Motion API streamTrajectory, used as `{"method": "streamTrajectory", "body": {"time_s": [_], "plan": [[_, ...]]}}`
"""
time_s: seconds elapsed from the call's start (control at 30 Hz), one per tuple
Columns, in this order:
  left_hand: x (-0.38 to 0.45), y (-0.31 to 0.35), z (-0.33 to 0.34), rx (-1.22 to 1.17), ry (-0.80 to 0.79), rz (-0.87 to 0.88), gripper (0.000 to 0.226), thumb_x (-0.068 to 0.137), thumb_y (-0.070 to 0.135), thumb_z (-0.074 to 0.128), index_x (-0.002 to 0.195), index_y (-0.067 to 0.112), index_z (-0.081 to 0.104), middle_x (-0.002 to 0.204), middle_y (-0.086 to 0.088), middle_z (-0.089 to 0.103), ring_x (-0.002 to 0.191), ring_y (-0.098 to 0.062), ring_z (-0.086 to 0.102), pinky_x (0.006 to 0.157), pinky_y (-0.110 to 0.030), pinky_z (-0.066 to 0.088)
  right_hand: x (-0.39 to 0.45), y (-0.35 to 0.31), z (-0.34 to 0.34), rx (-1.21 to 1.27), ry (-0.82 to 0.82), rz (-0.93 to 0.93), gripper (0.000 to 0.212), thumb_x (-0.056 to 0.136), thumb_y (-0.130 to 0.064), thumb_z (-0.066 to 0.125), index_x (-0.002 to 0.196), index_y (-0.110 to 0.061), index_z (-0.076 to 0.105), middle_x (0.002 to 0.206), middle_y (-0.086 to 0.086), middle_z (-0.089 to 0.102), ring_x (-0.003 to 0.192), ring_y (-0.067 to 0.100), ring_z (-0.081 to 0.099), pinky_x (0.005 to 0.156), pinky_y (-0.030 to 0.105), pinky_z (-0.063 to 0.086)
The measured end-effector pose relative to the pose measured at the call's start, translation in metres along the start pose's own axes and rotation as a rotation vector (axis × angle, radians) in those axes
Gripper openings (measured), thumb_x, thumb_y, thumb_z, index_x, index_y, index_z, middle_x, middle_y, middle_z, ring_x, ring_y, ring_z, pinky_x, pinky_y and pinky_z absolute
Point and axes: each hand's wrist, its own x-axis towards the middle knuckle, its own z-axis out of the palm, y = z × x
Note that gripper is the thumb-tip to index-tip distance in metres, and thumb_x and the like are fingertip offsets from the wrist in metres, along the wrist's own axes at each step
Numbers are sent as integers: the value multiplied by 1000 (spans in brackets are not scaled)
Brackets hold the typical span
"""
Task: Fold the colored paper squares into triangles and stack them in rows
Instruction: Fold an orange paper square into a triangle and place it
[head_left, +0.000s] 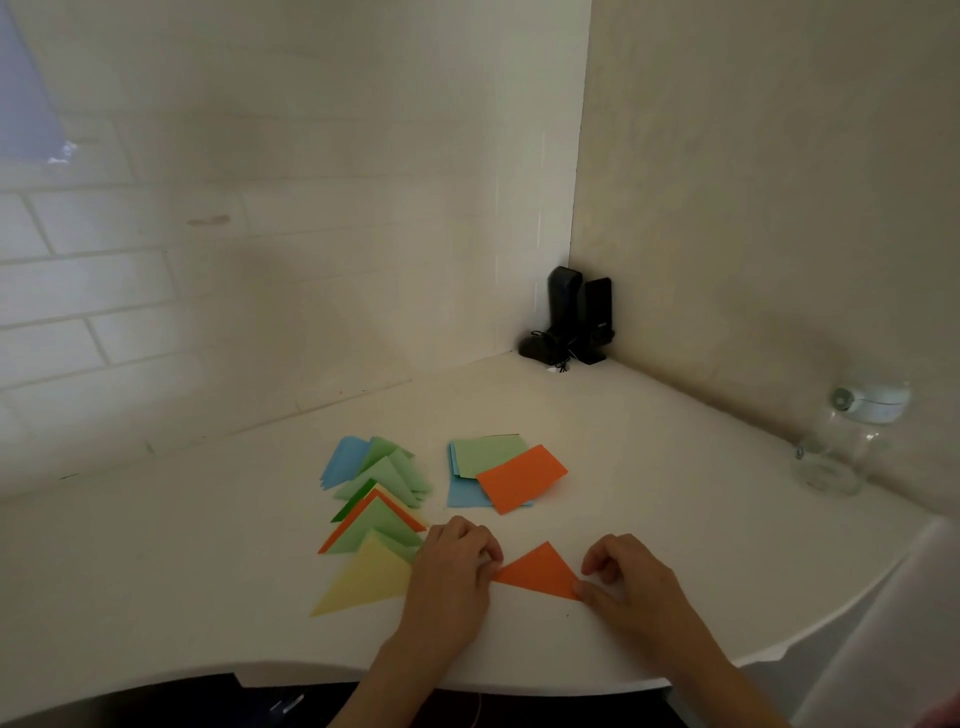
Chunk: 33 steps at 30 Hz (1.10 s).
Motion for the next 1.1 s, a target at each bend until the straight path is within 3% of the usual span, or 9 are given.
{"method": "streamTrajectory", "body": {"time_s": [0.13,0.27,0.33,0.43,0.6,0.83,0.93,1.1], "plan": [[-6,12,-1,-26,51,63,40,71,-8,49,97,22,59,99,9,52,92,-9,44,74,-23,41,2,0,-1,19,12,-3,28,72,-25,75,72,-36,50,81,-12,54,73,1,52,72,19,41],[-16,30,2,-110,-65,296,28,89,16,41,110,21,58,118,7,56,110,-6,44,96,-20,35,8,-5,-4,9,-25,1,22,70,-33,75,71,-37,53,83,-11,59,69,4,54,74,27,47],[-17,30,6,-74,-98,362,28,93,25,40,113,23,58,124,7,56,112,-8,45,99,-20,33,13,-9,-6,39,10,-11,20,69,-34,76,75,-36,57,84,-12,62,65,6,56,70,27,48],[-16,20,9,15,-49,328,33,95,35,35,109,22,62,122,6,58,110,-12,50,96,-25,37,29,-14,-7,37,86,6,20,79,-21,68,92,-32,58,93,-12,60,75,7,57,76,26,48],[-9,3,-3,108,25,196,43,94,43,25,107,24,61,117,10,58,106,-9,48,92,-24,40,64,-19,6,-3,63,82,46,85,-11,55,126,-31,50,117,1,58,101,18,55,91,33,46],[-3,-15,-2,109,77,182,32,94,38,34,100,27,63,111,14,59,99,-7,52,87,-21,42,99,-30,25,137,82,275,52,80,-8,53,128,-27,50,128,4,56,110,24,55,99,45,43],[0,-15,-3,90,82,180,32,92,38,34,99,26,63,109,14,60,98,-7,53,86,-22,42,101,-31,25,161,129,266,43,82,-10,56,124,-22,57,125,4,58,104,19,57,95,38,46],[4,-13,0,109,107,152,27,88,37,37,95,26,61,100,10,59,90,-12,51,77,-28,46,85,-22,6,239,218,213,38,77,-8,65,113,-19,66,106,0,66,82,6,57,74,18,39]]}}
